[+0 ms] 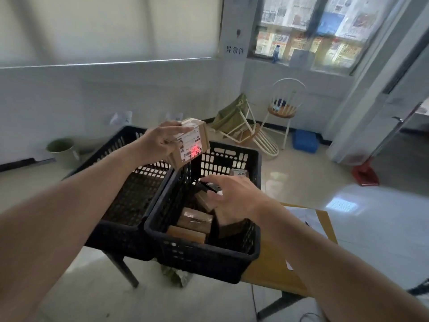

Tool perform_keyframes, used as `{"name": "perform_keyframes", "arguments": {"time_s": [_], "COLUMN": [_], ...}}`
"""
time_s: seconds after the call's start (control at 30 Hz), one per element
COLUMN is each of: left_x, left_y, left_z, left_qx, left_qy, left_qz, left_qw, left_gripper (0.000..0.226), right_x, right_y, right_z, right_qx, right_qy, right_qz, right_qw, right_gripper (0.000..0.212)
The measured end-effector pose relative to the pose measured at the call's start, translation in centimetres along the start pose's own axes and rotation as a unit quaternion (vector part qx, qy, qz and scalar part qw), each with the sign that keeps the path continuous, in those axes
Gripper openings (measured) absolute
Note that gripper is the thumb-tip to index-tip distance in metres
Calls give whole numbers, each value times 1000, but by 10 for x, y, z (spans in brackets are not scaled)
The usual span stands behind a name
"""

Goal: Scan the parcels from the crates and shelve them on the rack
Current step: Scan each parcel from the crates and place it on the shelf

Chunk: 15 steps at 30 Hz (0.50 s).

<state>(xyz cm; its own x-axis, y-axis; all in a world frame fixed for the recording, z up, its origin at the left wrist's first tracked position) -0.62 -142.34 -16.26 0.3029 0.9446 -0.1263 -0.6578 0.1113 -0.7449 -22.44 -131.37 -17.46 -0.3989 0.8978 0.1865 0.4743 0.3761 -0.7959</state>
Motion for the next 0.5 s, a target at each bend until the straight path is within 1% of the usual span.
{"name": "perform_keyframes", "arguments": {"time_s": [0.2, 0.33, 0.43, 0.5], "left_x": [-3, -5, -2, 2], "left_y": [6, 15, 17, 15], "left_z": [20, 29, 37, 45], "left_qx": [-23, -29, -22, -12], "left_qy": [7, -3, -18, -25], "left_qz": [19, 33, 47, 65], "left_qw": [1000, 999, 998, 997], "left_gripper": [68, 64, 63, 62], "right_x": [18, 31, 35, 32], "right_y": [-20, -33, -41, -47], "right_z": [12, 25, 32, 33], "right_qx": [40, 42, 19, -41], "right_qy": [-33, -38, -33, -23], "right_qz": [-13, -23, -11, 18], "right_qw": [999, 998, 999, 999], "right_gripper": [50, 50, 48, 48]}}
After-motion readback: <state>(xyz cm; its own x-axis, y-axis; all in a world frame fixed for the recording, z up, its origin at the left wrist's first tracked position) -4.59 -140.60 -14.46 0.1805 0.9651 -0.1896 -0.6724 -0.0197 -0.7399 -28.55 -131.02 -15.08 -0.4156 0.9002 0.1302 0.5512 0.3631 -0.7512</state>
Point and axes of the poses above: each hand's wrist, its own x-axis away from the middle knuckle, its own y-axis out of the palm, z = x × y, the point moved 6 cm from there along -x, towards the middle knuckle, and after that the axes turned 15 degrees about -x, right-handed, at the moved point
